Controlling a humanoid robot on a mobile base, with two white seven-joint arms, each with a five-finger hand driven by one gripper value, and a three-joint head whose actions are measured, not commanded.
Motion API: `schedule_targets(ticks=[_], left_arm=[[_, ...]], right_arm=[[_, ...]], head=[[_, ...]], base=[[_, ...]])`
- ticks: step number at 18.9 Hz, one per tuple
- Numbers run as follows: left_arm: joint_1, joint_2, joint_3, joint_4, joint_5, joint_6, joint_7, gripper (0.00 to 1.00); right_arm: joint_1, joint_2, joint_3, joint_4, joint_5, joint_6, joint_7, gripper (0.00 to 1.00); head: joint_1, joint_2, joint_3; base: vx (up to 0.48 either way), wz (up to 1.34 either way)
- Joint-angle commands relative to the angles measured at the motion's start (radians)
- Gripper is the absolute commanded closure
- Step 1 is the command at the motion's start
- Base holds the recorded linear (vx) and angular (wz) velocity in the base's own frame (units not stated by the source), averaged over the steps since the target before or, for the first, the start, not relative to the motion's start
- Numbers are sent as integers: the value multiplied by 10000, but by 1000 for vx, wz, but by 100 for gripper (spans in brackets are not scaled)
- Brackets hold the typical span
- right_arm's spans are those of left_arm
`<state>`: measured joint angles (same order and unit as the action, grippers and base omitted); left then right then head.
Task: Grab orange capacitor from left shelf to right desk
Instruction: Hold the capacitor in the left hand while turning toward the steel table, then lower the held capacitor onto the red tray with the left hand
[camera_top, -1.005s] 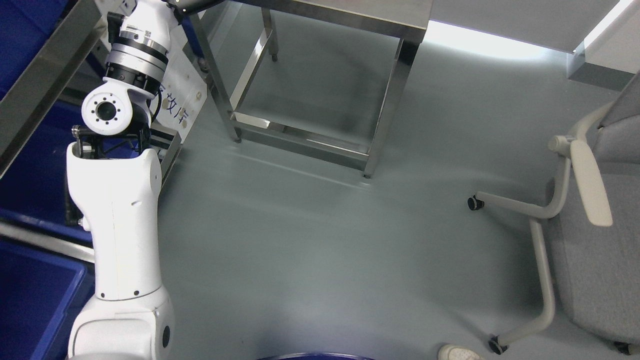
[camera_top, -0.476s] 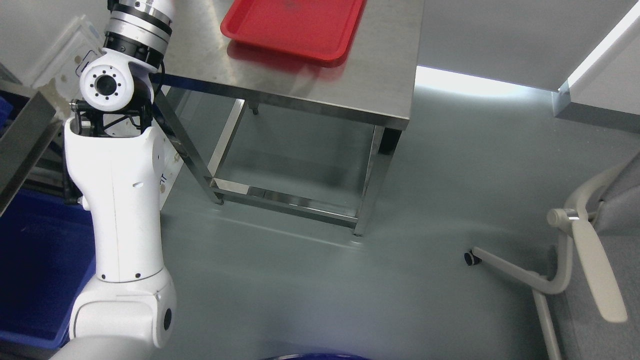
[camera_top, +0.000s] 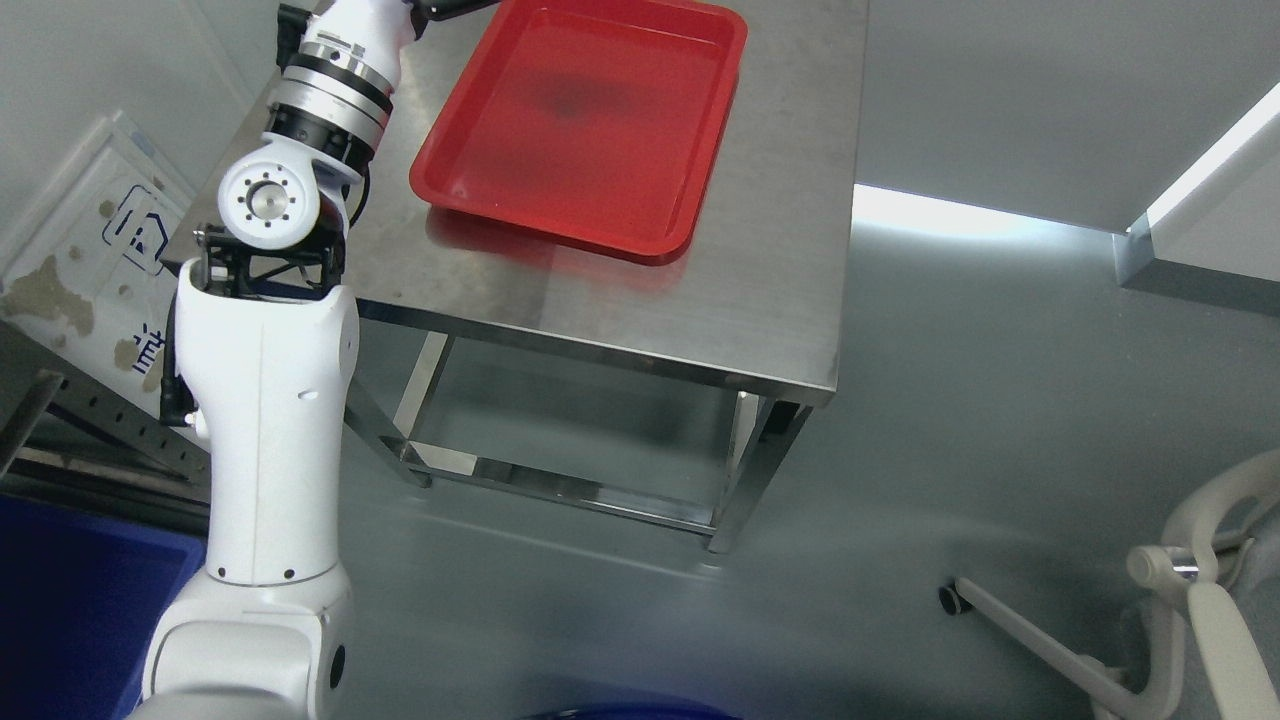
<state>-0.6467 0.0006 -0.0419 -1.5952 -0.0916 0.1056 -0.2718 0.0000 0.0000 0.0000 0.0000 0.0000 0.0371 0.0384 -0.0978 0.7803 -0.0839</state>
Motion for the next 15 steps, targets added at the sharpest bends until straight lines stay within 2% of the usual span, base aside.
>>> schedule_targets(ticks=[1, 5, 15], left_arm=[[1157, 168, -1130, 873, -35, -777, 614, 97], [1725, 168, -1651, 873, -35, -1790, 2072, 96], [1972, 168, -2019, 1409, -51, -2022, 2135, 96]], right_arm=[[138, -174, -107, -337, 0, -3, -62, 0], [138, -174, -107, -337, 0, -3, -62, 0], [138, -174, -107, -337, 0, -3, -62, 0]], head=[[0, 0, 0], [0, 0, 0], [0, 0, 0]], base=[[219, 20], [178, -1], [50, -21]])
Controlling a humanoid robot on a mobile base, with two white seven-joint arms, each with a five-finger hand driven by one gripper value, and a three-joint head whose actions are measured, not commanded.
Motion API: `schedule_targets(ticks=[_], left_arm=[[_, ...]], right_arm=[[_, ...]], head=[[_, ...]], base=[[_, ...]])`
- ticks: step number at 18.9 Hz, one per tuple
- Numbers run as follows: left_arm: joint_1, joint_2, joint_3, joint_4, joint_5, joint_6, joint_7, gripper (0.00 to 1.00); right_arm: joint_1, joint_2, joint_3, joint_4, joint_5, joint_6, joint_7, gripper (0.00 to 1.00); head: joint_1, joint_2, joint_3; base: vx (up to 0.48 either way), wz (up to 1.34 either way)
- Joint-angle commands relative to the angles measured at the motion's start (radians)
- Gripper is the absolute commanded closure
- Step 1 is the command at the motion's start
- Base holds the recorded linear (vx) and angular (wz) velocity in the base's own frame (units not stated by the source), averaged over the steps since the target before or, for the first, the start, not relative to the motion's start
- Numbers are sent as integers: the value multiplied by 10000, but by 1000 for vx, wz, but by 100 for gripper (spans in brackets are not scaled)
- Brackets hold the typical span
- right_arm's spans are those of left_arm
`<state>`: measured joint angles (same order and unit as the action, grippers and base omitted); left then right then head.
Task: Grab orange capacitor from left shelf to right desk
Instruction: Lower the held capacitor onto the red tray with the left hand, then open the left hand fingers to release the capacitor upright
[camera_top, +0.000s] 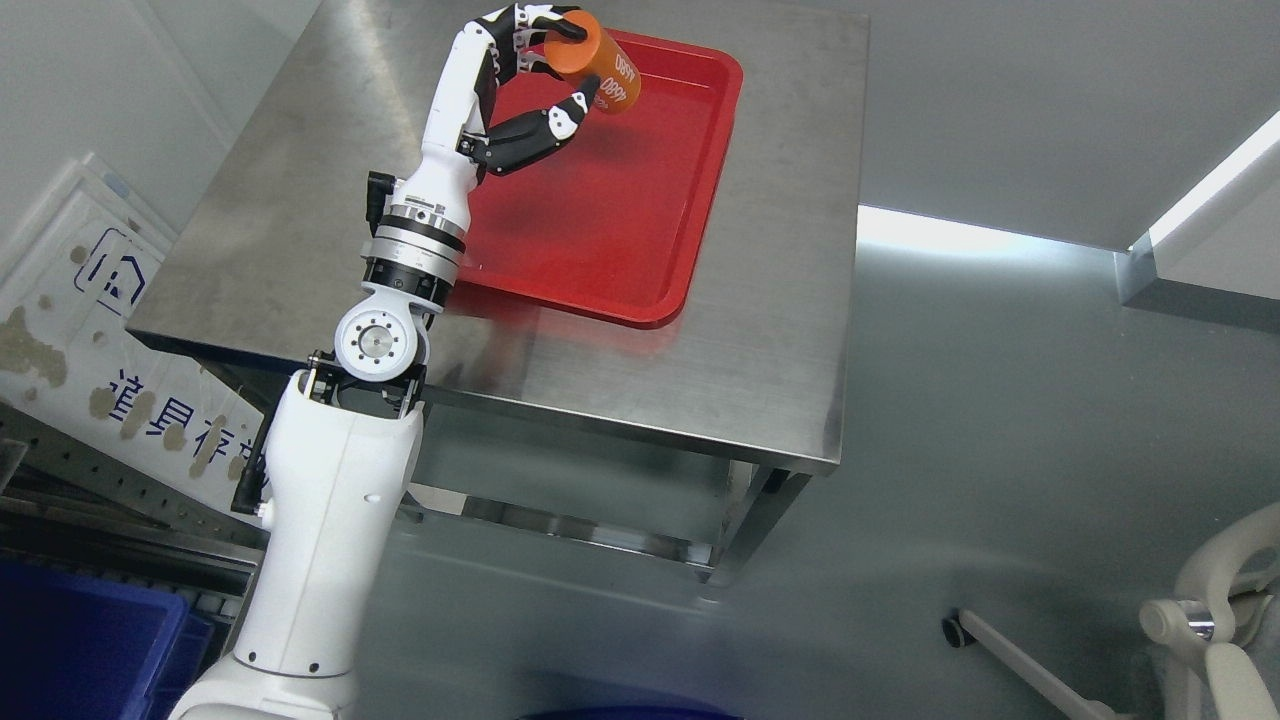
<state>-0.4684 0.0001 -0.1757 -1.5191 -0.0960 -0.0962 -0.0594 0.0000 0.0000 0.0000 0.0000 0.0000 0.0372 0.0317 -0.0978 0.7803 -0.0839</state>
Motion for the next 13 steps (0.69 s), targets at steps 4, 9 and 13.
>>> schedule_targets(ticks=[4, 9, 13], left_arm=[[174, 174, -301, 848, -83, 103, 27, 96], [67, 174, 391, 1016, -236, 333, -65, 96], [113, 174, 422, 1216, -558, 409, -65, 92]], right_arm=[[138, -175, -107, -338, 0, -4, 5, 0], [138, -175, -107, -338, 0, -4, 5, 0], [138, -175, -107, -338, 0, -4, 5, 0]], head=[[0, 0, 0], [0, 0, 0], [0, 0, 0]], base=[[-7, 4], [0, 0], [0, 0]])
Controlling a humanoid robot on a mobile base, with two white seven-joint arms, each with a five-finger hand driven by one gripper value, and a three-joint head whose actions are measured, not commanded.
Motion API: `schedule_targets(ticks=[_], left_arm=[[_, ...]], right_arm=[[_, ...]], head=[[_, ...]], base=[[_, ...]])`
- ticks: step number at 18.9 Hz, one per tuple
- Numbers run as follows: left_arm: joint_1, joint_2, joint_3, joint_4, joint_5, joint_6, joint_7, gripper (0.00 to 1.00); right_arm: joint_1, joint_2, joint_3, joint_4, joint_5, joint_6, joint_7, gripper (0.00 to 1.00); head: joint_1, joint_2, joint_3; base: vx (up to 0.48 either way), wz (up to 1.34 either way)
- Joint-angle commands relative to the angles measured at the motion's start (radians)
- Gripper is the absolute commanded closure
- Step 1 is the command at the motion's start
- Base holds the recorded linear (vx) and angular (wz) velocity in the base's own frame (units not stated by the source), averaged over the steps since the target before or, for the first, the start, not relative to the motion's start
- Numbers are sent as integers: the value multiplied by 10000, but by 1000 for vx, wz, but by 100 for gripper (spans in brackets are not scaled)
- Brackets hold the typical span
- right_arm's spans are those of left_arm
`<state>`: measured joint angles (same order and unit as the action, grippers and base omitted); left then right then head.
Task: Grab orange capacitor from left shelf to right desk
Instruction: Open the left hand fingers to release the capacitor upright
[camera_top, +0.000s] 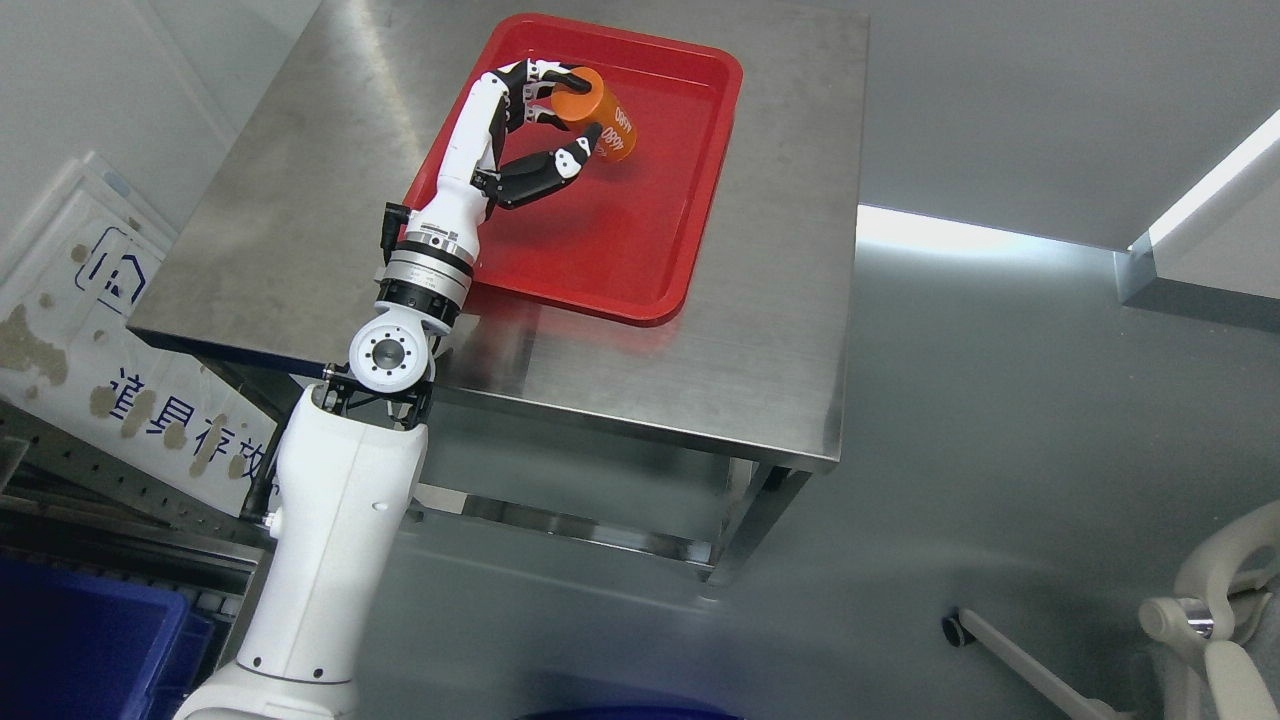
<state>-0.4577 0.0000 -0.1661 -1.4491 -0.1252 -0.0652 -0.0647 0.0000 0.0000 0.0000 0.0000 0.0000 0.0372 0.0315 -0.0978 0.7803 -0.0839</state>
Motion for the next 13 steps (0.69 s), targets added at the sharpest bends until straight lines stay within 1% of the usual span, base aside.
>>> schedule_targets(ticks=[1, 4, 5, 6, 8, 13], left_arm=[[-10, 175, 281, 546, -267, 176, -13, 86], [-102, 175, 219, 532, -251, 299, -13, 54], [-147, 175, 204, 501, -236, 299, -13, 46], [-254, 175, 204, 486, -236, 299, -13, 41], [-347, 175, 189, 440, -236, 299, -13, 27], [-424, 175, 5, 26, -221, 269, 94, 4]], right_arm=[[138, -175, -107, -337, 0, -4, 7, 0], [138, -175, -107, -337, 0, -4, 7, 0], [138, -175, -107, -337, 0, -4, 7, 0], [138, -175, -107, -337, 0, -4, 7, 0], [138, -175, -107, -337, 0, -4, 7, 0], [138, -175, -107, -337, 0, -4, 7, 0]], head=[[0, 0, 0], [0, 0, 0], [0, 0, 0], [0, 0, 0], [0, 0, 0], [0, 0, 0]], base=[[0, 0], [0, 0], [0, 0], [0, 0], [0, 0], [0, 0]])
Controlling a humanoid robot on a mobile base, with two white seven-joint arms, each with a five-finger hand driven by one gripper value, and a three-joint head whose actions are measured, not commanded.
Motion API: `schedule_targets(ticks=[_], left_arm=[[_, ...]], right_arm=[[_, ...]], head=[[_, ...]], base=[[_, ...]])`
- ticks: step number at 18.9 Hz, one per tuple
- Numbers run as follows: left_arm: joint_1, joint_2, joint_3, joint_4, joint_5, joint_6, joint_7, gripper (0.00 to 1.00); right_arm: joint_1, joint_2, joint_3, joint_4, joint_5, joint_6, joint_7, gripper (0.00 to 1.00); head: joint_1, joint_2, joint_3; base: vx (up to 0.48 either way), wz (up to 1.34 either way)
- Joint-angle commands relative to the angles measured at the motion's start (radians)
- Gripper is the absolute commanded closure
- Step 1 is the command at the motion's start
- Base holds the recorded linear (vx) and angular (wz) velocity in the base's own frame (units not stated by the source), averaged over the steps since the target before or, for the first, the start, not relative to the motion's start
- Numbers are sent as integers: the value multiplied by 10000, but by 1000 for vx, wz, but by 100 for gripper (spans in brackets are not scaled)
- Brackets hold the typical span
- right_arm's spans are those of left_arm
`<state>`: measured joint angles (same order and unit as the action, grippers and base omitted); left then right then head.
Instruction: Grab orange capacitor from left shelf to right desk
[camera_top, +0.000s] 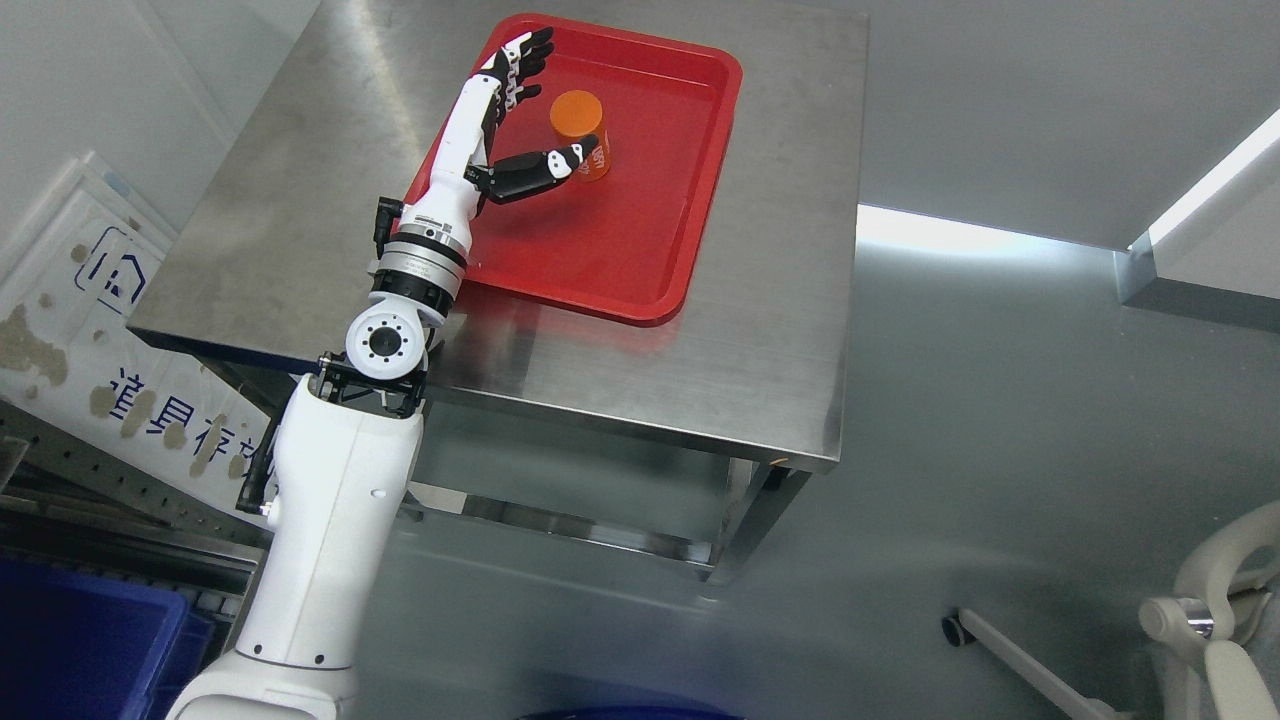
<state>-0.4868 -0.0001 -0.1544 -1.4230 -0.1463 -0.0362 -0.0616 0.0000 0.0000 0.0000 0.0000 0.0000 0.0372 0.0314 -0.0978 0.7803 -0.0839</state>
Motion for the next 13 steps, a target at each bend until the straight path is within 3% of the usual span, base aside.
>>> schedule_targets(ticks=[1, 5, 13], left_arm=[[-133, 176, -128, -403, -10, -52, 64, 1], [-72, 176, 101, -1262, -25, 25, 294, 1], [342, 176, 2310, -2291, 6, -6, 141, 0]], right_arm=[[138, -175, -107, -337, 0, -4, 8, 0], [138, -175, -107, -337, 0, -4, 8, 0], [138, -175, -107, -337, 0, -4, 8, 0]], head=[[0, 0, 0], [0, 0, 0], [0, 0, 0]], base=[[0, 0], [0, 0], [0, 0]])
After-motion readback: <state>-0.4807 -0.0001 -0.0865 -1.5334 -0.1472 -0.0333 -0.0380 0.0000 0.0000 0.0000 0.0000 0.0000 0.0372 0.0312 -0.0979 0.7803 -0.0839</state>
